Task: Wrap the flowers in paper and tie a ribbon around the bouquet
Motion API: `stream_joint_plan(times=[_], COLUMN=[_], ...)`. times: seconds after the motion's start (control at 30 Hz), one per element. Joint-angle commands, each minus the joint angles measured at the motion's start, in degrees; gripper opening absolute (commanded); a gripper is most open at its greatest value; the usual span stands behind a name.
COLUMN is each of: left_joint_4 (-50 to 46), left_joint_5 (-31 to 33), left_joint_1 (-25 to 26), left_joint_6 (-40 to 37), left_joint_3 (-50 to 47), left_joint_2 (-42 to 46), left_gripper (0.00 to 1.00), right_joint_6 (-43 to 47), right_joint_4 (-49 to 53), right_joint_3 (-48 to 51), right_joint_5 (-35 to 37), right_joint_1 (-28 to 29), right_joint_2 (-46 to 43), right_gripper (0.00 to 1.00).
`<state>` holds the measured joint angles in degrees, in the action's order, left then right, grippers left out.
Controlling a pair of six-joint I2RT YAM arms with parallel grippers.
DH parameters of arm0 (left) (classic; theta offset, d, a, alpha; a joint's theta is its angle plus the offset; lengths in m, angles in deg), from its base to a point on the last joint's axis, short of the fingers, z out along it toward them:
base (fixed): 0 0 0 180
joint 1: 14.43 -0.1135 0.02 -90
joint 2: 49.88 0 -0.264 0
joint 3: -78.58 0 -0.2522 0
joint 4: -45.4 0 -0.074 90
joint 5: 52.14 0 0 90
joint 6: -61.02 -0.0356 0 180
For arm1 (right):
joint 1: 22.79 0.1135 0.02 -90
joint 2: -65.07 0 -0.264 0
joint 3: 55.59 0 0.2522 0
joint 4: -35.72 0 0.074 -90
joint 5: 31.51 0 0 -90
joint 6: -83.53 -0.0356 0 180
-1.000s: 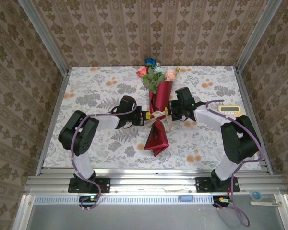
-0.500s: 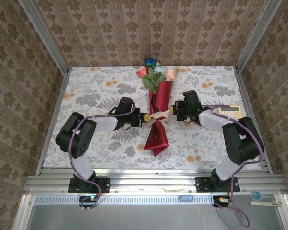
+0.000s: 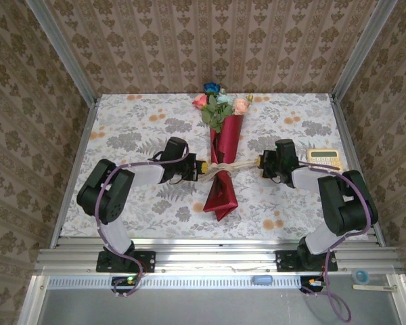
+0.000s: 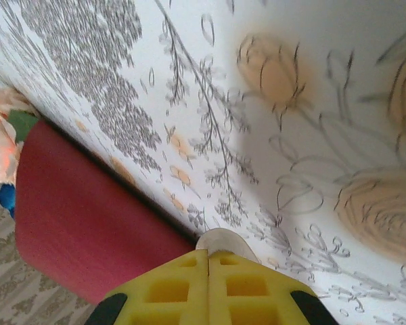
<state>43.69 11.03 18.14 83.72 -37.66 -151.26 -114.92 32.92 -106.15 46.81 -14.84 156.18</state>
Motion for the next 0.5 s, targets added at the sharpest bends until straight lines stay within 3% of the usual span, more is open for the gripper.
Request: stream_joint_plan(times=[0.0,0.47], left_joint_4=[-2.12,-2.30], left_joint_5=[-0.40,0.84], left_joint_1=[-0.22,-0.67], left_joint_6=[-1.65,-1.78], left_joint_3=[1.83,1.47], left_joint_2=[1.60,2.37], left_gripper=[0.00,0.00], right_joint_6=[-0.48,-0.21], right_joint_4=[-2.98,-5.77], right_joint_3=[1.27,0.15], right_joint_5=[2.54,1.92], right_joint_1=[-1.71,-6.54], right_joint_2=[-0.80,3.42], right_gripper=[0.00,0.00])
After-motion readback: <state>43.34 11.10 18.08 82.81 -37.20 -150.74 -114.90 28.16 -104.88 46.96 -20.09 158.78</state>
